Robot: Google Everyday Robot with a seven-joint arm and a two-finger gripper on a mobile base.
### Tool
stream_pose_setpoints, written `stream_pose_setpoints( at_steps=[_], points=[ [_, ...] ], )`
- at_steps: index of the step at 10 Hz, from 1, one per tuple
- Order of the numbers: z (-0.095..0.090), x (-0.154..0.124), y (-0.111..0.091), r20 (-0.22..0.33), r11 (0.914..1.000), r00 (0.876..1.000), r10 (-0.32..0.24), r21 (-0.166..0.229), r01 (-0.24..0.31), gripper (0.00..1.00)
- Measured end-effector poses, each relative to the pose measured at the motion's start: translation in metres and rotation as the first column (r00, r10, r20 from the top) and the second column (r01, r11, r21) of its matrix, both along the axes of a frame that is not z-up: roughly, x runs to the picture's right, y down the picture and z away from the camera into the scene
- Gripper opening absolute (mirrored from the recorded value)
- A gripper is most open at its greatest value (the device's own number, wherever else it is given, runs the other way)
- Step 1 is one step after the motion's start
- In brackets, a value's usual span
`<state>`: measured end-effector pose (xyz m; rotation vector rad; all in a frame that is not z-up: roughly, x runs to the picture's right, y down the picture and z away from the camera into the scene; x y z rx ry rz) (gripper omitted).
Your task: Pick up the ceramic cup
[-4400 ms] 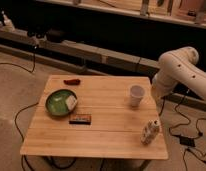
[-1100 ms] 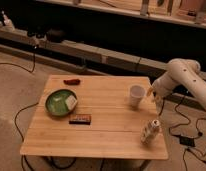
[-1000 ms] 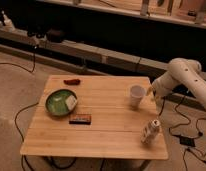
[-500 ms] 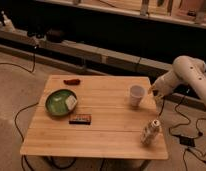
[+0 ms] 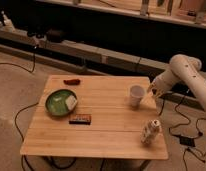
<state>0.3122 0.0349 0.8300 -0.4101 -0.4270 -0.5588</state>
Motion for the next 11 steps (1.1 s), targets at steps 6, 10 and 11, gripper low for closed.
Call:
stream_pose_setpoints(
  at_steps=[6,10,11],
  points=[
    [0.009,-0.030,-0.014,0.028,0.9983,0.998,-0.058,0.011,0.057,0.36],
    [0.015,-0.030,-0.006,0.018,0.9975,0.997,-0.071,-0.001,0.071,0.36],
    [0.017,-0.029,-0.003,0.013,0.9973,0.997,-0.073,-0.006,0.073,0.36]
  ],
)
